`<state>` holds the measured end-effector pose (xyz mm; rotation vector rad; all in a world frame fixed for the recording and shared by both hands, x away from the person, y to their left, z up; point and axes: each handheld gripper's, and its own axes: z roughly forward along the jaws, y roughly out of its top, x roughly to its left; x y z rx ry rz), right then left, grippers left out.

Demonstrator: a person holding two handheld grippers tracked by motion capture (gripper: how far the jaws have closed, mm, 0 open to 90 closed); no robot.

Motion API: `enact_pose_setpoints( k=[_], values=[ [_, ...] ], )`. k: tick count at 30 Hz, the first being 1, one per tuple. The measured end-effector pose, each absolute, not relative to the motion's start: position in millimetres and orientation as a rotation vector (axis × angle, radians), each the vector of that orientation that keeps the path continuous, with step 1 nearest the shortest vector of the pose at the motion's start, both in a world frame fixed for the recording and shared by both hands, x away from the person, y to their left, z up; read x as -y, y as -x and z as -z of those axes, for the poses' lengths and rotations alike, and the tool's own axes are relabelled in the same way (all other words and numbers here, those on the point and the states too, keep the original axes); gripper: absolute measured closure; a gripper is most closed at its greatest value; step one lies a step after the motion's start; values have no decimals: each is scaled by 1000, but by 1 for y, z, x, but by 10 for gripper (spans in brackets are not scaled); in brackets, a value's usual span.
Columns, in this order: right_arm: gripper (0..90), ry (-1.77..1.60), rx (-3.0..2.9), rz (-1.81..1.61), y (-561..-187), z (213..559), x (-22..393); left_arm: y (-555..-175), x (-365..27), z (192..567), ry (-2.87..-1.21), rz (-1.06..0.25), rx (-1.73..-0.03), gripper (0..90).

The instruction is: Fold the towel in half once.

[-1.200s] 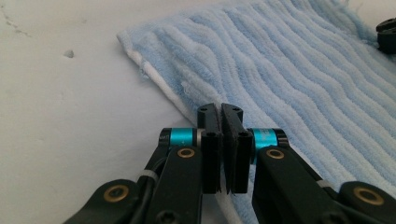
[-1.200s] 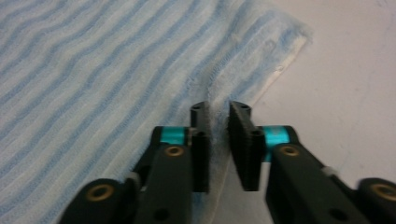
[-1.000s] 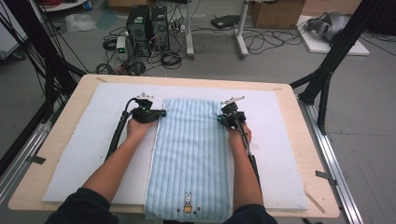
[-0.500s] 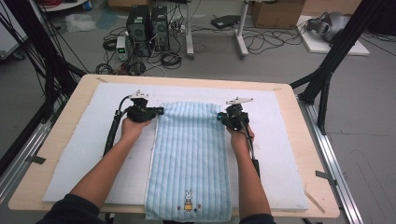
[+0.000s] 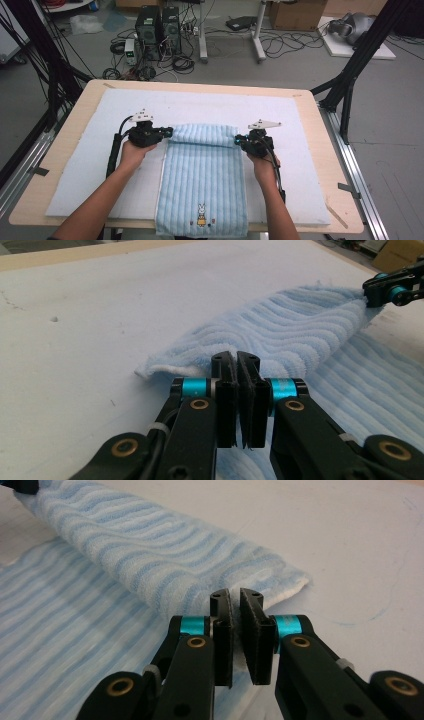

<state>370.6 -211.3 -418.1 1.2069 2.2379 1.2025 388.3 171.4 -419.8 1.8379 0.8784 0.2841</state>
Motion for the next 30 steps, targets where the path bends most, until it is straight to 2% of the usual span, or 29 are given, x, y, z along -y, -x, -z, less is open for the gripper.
enact_pose_setpoints(
  k=[11, 18, 19, 21, 22, 23, 26, 28, 30],
  values=[
    [841, -1177, -2275, -1230, -331, 419, 215, -351, -177, 427, -1854, -246, -821, 861],
    [840, -1210, -2308, -1219, -319, 431, 215, -337, -177, 440, -1902, -238, -804, 852],
    [831, -1208, -2312, -1215, -319, 432, 215, -337, -177, 442, -1907, -246, -818, 822],
    [737, -1214, -2292, -1208, -318, 434, 213, -339, -177, 445, -1892, -287, -889, 562],
    [684, -1220, -2274, -1209, -318, 434, 213, -341, -178, 446, -1884, -289, -909, 481],
    [609, -1219, -2256, -1205, -317, 433, 212, -342, -179, 446, -1871, -298, -922, 448],
    [482, -1228, -2190, -1191, -316, 428, 211, -346, -182, 446, -1817, -318, -948, 350],
    [422, -1235, -2164, -1191, -316, 427, 212, -351, -183, 445, -1796, -330, -968, 312],
    [385, -1242, -2155, -1177, -317, 427, 212, -357, -185, 443, -1785, -326, -996, 230]
  ],
)
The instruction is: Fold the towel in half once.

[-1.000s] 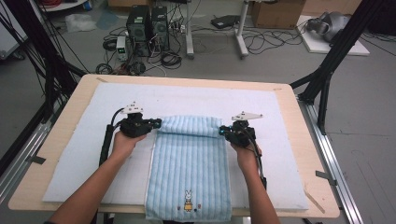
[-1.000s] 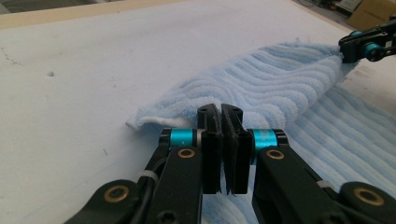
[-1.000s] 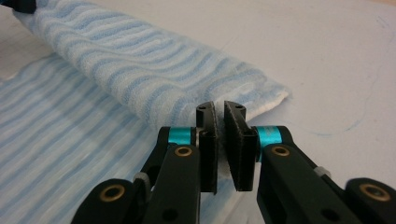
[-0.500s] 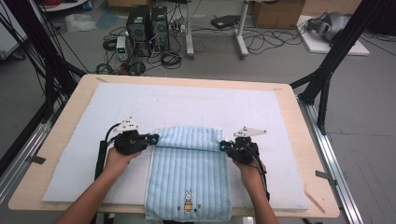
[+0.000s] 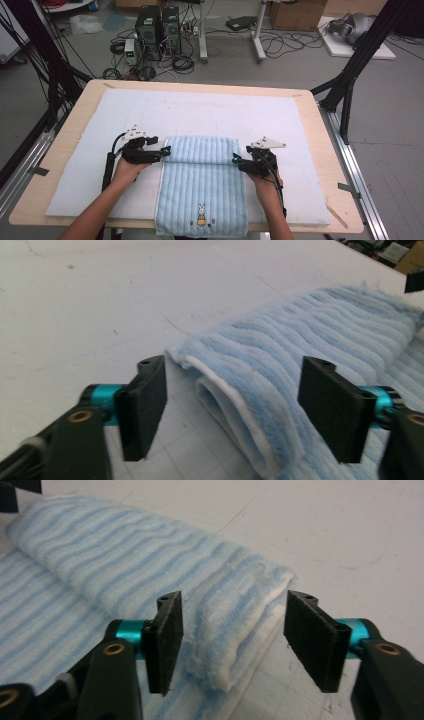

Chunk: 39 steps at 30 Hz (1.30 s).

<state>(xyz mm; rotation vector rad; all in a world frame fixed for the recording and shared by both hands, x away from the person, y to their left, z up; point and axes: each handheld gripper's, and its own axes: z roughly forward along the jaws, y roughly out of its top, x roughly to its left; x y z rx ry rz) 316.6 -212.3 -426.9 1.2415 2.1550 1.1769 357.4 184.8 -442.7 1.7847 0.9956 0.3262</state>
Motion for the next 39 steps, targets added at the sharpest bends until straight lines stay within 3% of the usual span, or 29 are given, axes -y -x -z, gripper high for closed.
enact_pose_setpoints(
  k=[10, 19, 26, 29, 33, 39],
  values=[
    [287, -1248, -2146, -1168, -318, 429, 213, -395, -189, 434, -1760, -310, -1088, 205],
    [214, -1261, -2104, -1186, -317, 426, 219, -405, -173, 453, -1883, -283, -1105, 290],
    [213, -1277, -2087, -1193, -318, 426, 223, -404, -167, 452, -1952, -303, -1034, 452],
    [213, -1272, -2090, -1192, -319, 426, 222, -403, -165, 451, -1978, -308, -999, 587],
    [213, -1289, -2085, -1182, -320, 427, 223, -400, -161, 451, -2012, -306, -922, 852],
    [248, -1332, -2075, -1155, -329, 427, 224, -399, -166, 446, -1949, -269, -928, 865]
  ],
)
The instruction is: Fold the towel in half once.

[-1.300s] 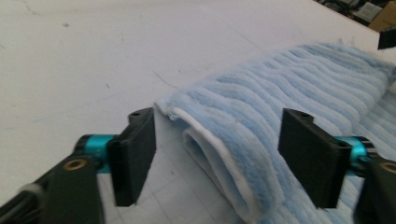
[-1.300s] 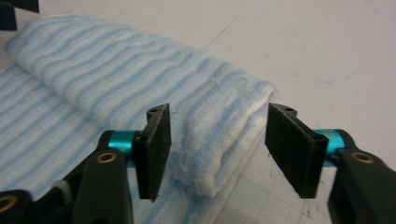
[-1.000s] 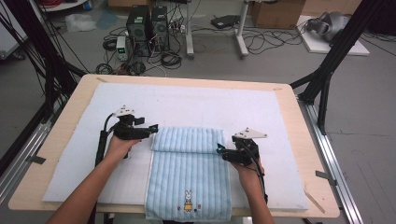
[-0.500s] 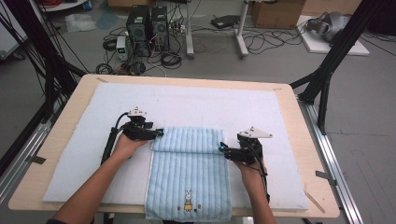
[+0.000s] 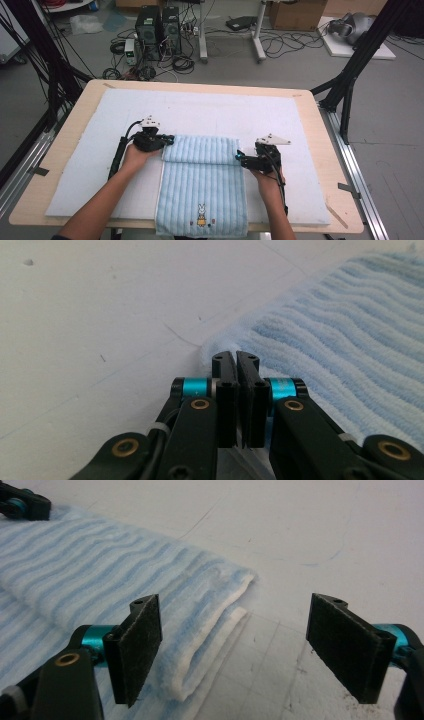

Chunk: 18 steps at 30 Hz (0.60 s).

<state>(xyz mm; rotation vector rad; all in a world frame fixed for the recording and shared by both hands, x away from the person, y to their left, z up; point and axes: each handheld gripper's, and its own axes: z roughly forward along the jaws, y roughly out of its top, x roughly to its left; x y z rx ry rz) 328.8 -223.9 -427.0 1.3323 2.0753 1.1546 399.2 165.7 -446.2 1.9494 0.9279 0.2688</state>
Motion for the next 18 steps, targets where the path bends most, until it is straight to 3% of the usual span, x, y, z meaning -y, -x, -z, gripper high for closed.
enact_pose_setpoints(
  k=[6, 12, 15, 16, 18],
  values=[
    [393, -1378, -2111, -1161, -361, 425, 216, -396, -171, 436, -1880, -257, -907, 866],
    [442, -1430, -2232, -976, -398, 434, 192, -393, -174, 430, -1846, -242, -898, 866],
    [601, -1375, -2266, -900, -401, 439, 183, -389, -175, 427, -1837, -220, -882, 866],
    [744, -1350, -2286, -912, -400, 438, 182, -388, -175, 425, -1835, -223, -876, 866],
    [812, -1309, -2290, -893, -399, 436, 181, -386, -176, 422, -1824, -224, -869, 866]
  ],
)
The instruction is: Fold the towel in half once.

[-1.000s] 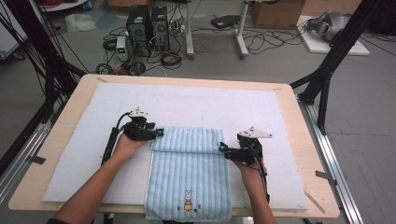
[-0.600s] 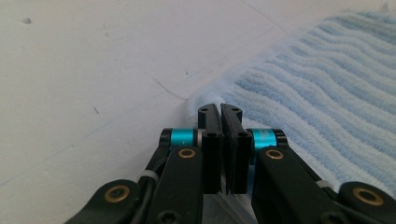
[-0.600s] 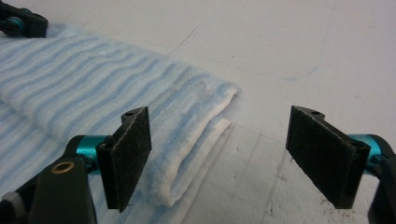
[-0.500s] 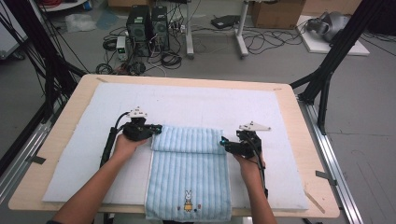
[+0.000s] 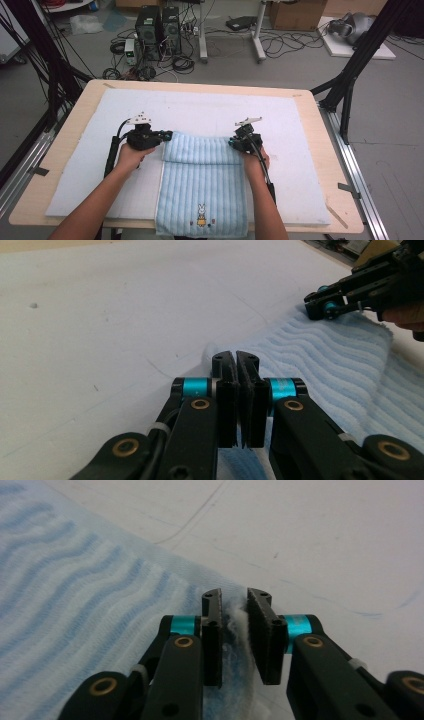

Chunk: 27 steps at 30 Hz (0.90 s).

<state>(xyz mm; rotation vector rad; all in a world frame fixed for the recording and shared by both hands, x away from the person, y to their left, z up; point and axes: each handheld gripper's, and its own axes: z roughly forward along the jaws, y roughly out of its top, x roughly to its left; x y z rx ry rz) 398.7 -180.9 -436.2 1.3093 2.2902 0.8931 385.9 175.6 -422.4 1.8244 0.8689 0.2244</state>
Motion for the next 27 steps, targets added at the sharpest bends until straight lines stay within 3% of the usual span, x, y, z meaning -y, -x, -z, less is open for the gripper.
enact_pose_setpoints(
  k=[13, 27],
  values=[
    [824, -1166, -2172, -1062, -356, 401, 191, -351, -183, 412, -1754, -213, -839, 866],
    [824, -1142, -2163, -1160, -274, 420, 209, -279, -184, 428, -1775, -182, -797, 865]
  ],
)
